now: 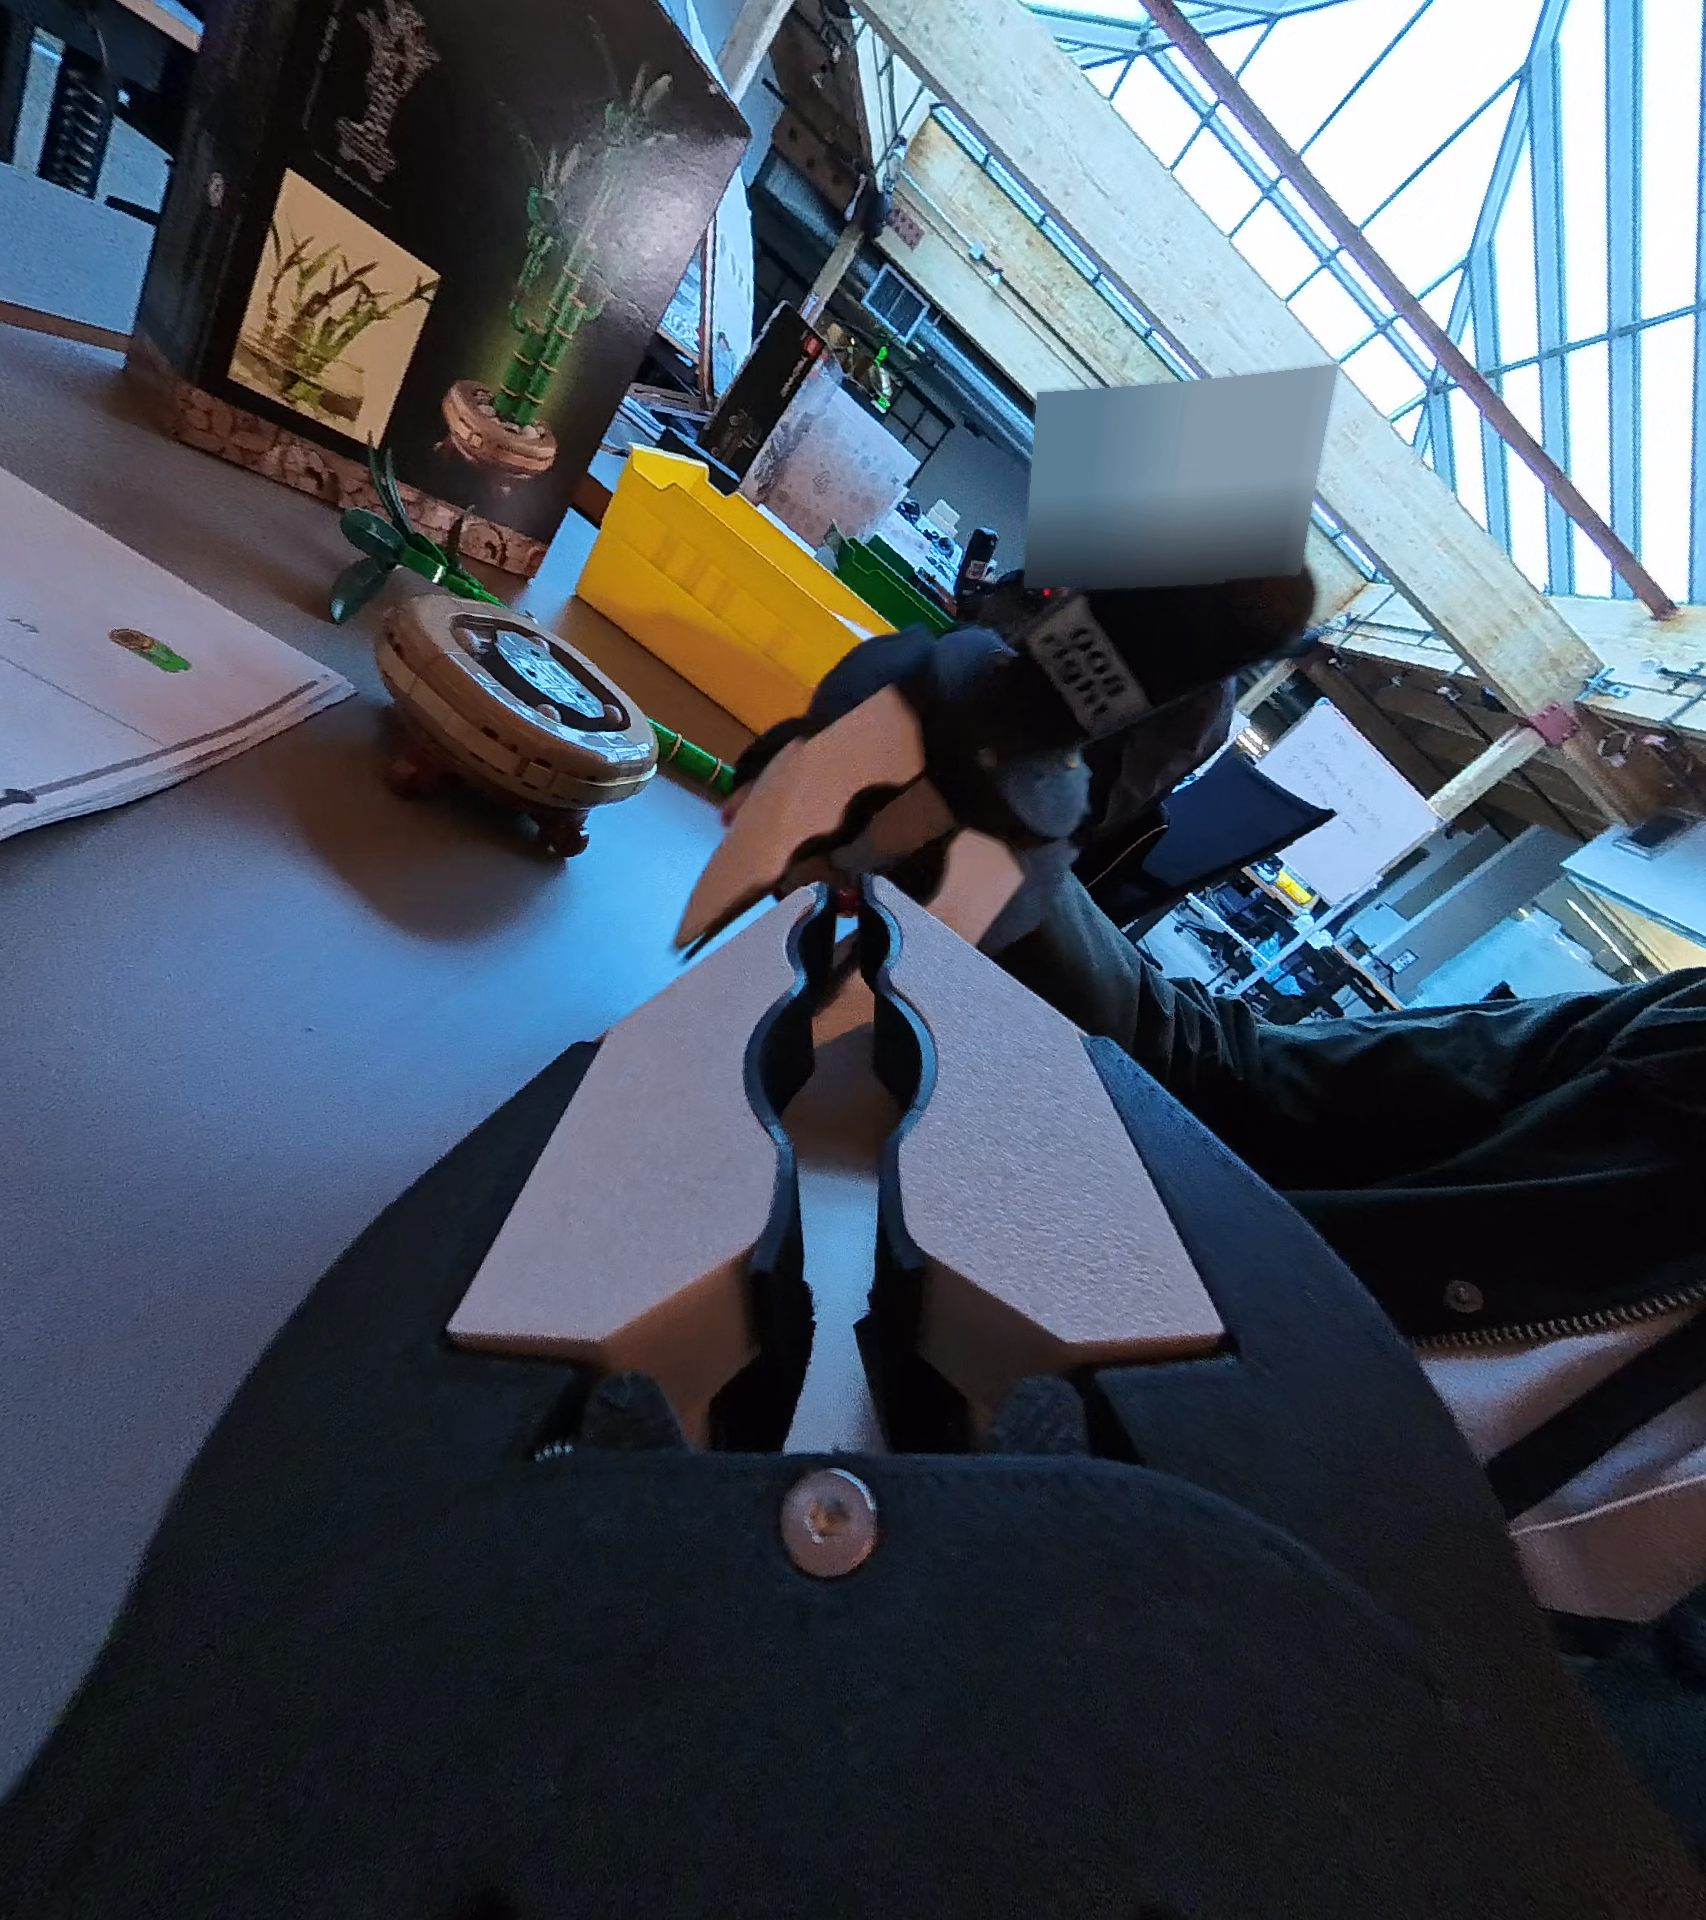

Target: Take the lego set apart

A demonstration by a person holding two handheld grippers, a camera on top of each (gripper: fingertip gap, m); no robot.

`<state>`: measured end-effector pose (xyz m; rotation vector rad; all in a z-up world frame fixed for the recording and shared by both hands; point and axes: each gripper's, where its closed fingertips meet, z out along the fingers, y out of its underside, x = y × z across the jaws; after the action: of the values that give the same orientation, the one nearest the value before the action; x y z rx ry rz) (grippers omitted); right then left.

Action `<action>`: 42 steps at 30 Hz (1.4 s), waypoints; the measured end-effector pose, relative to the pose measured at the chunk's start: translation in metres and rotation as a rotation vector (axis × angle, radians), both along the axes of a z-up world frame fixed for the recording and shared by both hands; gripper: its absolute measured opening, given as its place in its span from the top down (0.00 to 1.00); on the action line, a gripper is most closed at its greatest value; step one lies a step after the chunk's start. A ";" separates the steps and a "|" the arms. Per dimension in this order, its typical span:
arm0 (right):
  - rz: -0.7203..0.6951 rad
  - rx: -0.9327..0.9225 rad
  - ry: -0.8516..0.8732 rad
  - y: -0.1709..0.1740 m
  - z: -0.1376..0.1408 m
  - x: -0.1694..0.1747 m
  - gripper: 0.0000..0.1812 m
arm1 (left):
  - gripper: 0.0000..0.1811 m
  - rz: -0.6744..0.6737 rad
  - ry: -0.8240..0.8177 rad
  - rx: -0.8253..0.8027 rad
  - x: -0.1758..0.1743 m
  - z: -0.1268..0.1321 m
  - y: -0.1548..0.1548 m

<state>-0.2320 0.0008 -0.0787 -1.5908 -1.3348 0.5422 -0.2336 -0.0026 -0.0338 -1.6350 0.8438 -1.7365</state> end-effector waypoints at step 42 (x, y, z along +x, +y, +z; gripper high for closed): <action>0.435 0.014 0.775 -0.074 0.134 0.014 0.99 | 0.89 -0.040 -0.212 0.311 -0.011 0.054 -0.036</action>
<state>-0.2183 -0.0730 0.0549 -0.8991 -1.0532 1.2581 -0.2445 -0.0386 0.0199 -1.2159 0.9917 -1.6725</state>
